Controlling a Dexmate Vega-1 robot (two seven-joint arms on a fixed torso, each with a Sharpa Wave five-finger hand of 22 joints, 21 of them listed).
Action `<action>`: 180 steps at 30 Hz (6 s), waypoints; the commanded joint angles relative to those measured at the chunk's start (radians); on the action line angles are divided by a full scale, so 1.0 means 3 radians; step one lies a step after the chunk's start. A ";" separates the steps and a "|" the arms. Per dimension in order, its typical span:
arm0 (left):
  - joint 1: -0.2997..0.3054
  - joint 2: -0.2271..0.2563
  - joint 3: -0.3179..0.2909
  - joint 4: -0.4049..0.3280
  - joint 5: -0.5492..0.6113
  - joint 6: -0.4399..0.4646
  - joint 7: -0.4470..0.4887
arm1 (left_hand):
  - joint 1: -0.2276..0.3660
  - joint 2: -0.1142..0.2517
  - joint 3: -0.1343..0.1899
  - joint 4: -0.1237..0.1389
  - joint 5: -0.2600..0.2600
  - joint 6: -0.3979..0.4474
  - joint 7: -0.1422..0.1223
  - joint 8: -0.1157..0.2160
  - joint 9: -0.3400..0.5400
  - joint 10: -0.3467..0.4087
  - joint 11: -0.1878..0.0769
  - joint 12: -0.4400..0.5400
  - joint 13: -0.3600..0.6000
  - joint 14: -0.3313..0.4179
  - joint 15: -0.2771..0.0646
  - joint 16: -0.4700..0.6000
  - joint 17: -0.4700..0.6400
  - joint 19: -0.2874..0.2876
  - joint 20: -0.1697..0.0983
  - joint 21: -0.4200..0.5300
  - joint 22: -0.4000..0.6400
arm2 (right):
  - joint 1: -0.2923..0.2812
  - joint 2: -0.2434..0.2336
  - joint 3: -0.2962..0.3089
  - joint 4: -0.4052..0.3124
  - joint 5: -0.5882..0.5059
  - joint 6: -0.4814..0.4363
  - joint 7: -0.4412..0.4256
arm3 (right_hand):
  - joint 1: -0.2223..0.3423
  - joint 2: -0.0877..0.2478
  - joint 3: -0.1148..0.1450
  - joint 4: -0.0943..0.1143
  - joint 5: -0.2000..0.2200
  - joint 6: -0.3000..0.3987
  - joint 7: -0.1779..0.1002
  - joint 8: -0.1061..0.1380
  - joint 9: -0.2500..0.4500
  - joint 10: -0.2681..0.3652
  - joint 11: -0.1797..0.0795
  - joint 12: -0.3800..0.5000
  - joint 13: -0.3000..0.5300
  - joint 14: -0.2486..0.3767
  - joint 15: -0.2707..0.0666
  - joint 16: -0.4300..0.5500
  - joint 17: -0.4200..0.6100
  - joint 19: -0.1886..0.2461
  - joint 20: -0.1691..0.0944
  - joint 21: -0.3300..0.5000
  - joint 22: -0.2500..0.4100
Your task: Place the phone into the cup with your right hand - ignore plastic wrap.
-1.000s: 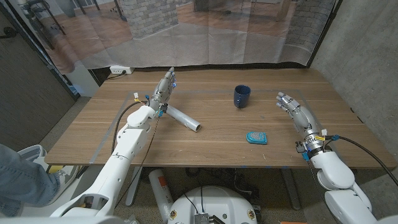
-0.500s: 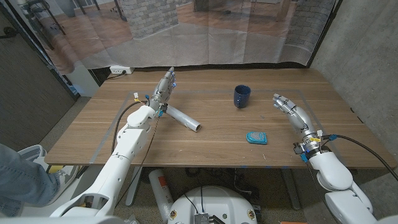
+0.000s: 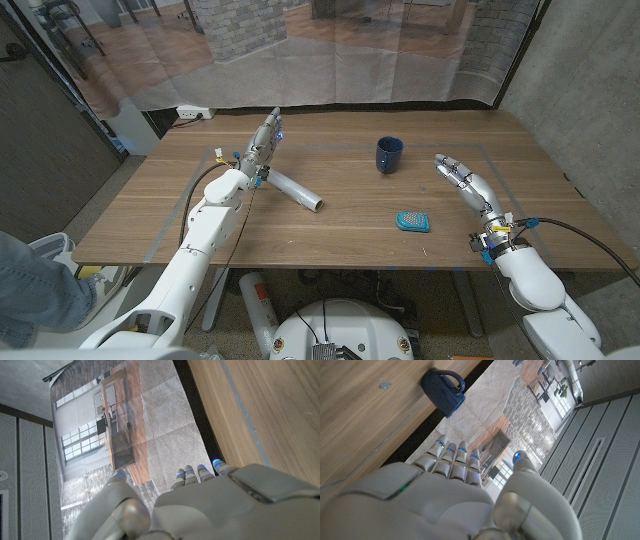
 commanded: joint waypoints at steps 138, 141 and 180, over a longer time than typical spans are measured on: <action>-0.0009 0.0019 -0.0063 0.0108 -0.0052 -0.0027 -0.0080 | 0.0059 0.0066 -0.0115 -0.0005 0.0016 0.0086 -0.0015 -0.0004 0.0012 0.0030 0.0022 -0.0021 0.0013 0.0014 0.0018 0.0000 0.0005 -0.0011 -0.0056 -0.0011 0.0008 | -0.0512 -0.0451 -0.0142 -0.1486 -0.3494 -0.1398 0.0361 | 0.0750 -0.0270 0.0162 -0.0248 0.0166 -0.0407 -0.0187 -0.0065 0.0017 -0.0261 0.0042 -0.0085 0.0045 0.0008 0.0245 -0.0046 0.0012 0.0552 0.0650 -0.0236 0.0017; 0.0001 0.0032 -0.0063 0.0099 -0.0039 -0.0022 -0.0074 | 0.0059 0.0066 -0.0118 -0.0005 0.0016 0.0089 -0.0014 -0.0004 0.0012 0.0030 0.0026 -0.0021 0.0013 0.0013 0.0021 0.0000 0.0005 -0.0011 -0.0057 -0.0011 0.0008 | -0.0508 -0.0457 -0.0160 -0.1528 -0.3562 -0.1465 0.0423 | 0.0753 -0.0288 0.0156 -0.0242 0.0169 -0.0382 -0.0190 -0.0052 0.0017 -0.0270 0.0062 -0.0082 0.0045 -0.0004 0.0288 -0.0045 0.0013 0.0576 0.0687 -0.0240 0.0016; 0.0049 0.0033 -0.0090 0.0073 -0.0077 -0.0036 -0.0071 | 0.0060 0.0078 -0.0145 0.0001 0.0014 0.0098 -0.0022 -0.0010 0.0012 0.0040 0.0029 -0.0020 0.0013 0.0020 0.0022 0.0002 0.0006 -0.0016 -0.0041 -0.0010 0.0008 | -0.0243 -0.0640 -0.0393 -0.1659 -0.3882 -0.1962 0.1391 | 0.0985 -0.0456 0.0109 -0.0218 0.0265 -0.0480 -0.0171 0.0006 0.0008 -0.0538 0.0129 -0.0057 0.0028 -0.0177 0.0370 -0.0018 0.0003 0.0686 0.0842 -0.0371 0.0014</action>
